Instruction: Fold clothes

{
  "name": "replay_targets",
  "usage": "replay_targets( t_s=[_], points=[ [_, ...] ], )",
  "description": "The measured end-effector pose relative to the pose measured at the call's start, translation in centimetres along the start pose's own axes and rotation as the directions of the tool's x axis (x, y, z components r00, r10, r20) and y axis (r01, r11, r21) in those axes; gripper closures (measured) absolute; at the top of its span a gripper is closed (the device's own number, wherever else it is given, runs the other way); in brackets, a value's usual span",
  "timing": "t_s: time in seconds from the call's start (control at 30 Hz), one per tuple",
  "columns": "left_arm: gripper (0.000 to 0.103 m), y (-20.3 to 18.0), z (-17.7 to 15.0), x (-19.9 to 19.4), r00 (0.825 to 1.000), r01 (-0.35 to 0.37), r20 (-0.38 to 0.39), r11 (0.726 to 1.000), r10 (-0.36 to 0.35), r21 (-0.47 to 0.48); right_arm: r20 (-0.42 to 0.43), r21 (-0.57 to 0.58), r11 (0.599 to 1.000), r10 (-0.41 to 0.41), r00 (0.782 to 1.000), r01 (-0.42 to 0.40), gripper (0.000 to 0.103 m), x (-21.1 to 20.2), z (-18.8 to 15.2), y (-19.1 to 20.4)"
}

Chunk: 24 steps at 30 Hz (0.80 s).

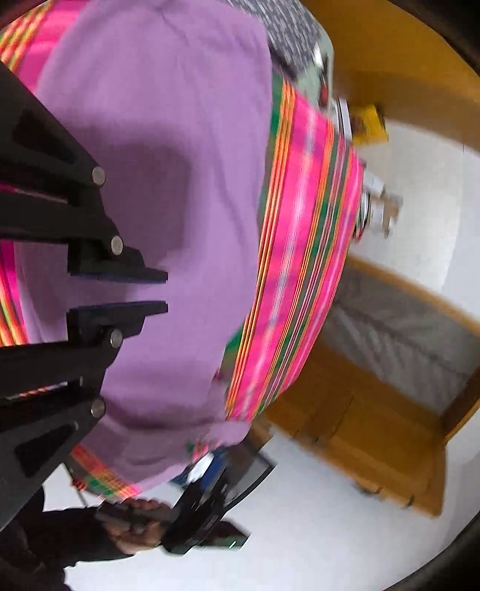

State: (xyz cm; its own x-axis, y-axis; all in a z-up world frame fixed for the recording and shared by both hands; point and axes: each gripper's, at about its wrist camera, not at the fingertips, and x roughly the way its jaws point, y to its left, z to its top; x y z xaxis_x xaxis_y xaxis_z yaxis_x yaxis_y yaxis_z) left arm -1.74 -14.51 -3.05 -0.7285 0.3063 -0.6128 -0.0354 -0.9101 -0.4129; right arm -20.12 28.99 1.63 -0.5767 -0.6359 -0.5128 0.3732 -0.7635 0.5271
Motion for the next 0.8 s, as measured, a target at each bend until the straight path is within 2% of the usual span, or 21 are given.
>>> replay_targets(
  t_s=[0.13, 0.3, 0.4, 0.53, 0.8],
  points=[
    [0.082, -4.1, 0.5, 2.2, 0.993, 0.110, -0.046, 0.991, -0.107, 0.071, -0.021, 0.058, 0.995, -0.084, 0.996, 0.085, 0.048, -0.1, 0.1, -2.1],
    [0.078, -8.2, 0.7, 5.2, 0.972, 0.218, -0.122, 0.967, -0.203, 0.129, -0.058, 0.013, 0.987, -0.157, 0.986, 0.158, 0.048, 0.8, 0.5, -2.1],
    [0.078, -9.9, 0.4, 6.7, 0.962, 0.242, -0.166, 0.957, -0.216, 0.158, -0.068, -0.009, 0.984, -0.180, 0.981, 0.179, 0.048, 1.3, 0.6, -2.4],
    [0.077, -12.0, 0.0, 8.7, 0.948, 0.273, -0.222, 0.942, -0.230, 0.194, -0.084, -0.014, 0.986, -0.164, 0.983, 0.163, 0.048, 1.1, 0.3, -2.9],
    [0.077, -13.6, -0.8, 11.3, 0.924, 0.307, -0.301, 0.925, -0.234, 0.223, -0.099, -0.017, 0.993, -0.116, 0.988, 0.115, 0.048, -0.3, -1.3, -4.4]
  ],
)
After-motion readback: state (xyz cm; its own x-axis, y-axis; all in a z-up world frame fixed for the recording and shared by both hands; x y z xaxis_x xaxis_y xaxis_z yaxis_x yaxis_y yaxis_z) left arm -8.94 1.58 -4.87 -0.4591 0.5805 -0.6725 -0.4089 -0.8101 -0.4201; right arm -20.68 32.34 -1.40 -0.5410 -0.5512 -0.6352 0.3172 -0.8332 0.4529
